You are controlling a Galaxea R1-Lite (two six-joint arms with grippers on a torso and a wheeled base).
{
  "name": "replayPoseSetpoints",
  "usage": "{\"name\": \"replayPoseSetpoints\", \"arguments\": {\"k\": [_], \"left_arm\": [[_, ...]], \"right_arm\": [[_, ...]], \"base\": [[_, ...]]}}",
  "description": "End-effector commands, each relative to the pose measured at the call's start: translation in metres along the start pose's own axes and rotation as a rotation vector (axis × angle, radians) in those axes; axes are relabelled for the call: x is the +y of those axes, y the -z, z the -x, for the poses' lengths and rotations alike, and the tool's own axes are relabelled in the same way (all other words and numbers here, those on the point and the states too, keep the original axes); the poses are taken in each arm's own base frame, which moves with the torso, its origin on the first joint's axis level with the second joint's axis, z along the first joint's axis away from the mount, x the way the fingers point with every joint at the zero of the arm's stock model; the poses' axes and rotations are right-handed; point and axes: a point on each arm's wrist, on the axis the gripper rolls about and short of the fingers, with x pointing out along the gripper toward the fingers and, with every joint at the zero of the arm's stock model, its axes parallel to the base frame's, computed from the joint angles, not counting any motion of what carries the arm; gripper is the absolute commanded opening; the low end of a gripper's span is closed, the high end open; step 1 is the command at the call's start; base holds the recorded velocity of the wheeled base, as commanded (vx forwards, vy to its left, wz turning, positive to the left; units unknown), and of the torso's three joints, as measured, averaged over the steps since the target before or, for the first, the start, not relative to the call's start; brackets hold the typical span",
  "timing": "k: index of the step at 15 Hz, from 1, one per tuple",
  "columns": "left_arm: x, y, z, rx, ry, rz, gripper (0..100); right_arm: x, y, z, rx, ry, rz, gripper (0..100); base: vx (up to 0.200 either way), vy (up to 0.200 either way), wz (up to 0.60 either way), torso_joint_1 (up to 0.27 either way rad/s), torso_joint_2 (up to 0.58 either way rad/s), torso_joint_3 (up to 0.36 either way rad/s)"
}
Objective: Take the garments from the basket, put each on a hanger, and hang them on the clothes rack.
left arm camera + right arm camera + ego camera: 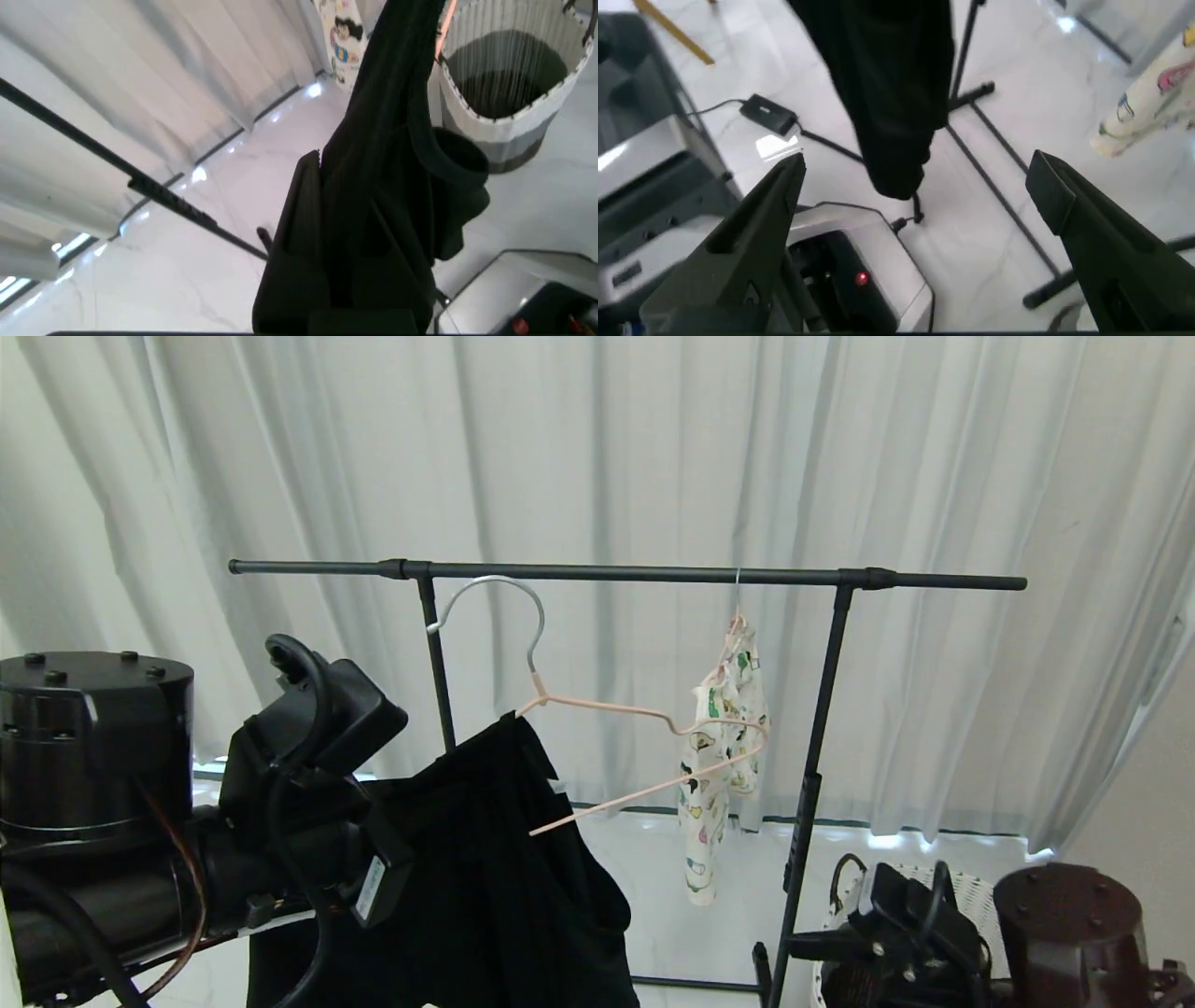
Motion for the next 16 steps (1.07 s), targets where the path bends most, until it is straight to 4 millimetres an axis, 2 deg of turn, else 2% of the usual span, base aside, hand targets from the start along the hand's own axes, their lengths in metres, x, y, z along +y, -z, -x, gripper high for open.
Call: {"name": "replayPoseSetpoints", "arguments": {"k": [1, 2, 4, 8, 10, 16], "left_arm": [[0.000, -0.002, 0.000, -0.010, 0.001, -0.004, 0], [-0.001, -0.006, -0.001, -0.027, 0.004, -0.007, 0], [0.001, -0.016, -0.001, -0.059, -0.001, -0.013, 0], [-0.003, -0.028, -0.003, -0.097, 0.024, 0.007, 0], [-0.004, -0.028, -0.003, -0.096, 0.032, 0.004, 0], [-0.003, -0.028, -0.008, -0.092, 0.024, 0.005, 0]], "right_arm": [[-0.009, -0.046, -0.002, -0.077, 0.035, -0.065, 100], [-0.010, -0.057, -0.008, -0.100, 0.026, -0.122, 100], [-0.001, -0.063, -0.025, -0.109, 0.008, -0.224, 100], [0.012, -0.067, -0.067, -0.152, 0.088, -0.292, 100], [0.016, -0.066, -0.076, -0.148, 0.109, -0.287, 100], [0.028, -0.060, -0.080, -0.132, 0.114, -0.270, 100]], "base": [[0.000, 0.000, 0.00, 0.000, 0.00, 0.000], [0.000, 0.000, 0.00, 0.000, 0.00, 0.000], [0.000, 0.000, 0.00, 0.000, 0.00, 0.000], [0.000, 0.000, 0.00, 0.000, 0.00, 0.000], [0.000, 0.000, 0.00, 0.000, 0.00, 0.000], [0.000, 0.000, 0.00, 0.000, 0.00, 0.000]]}}
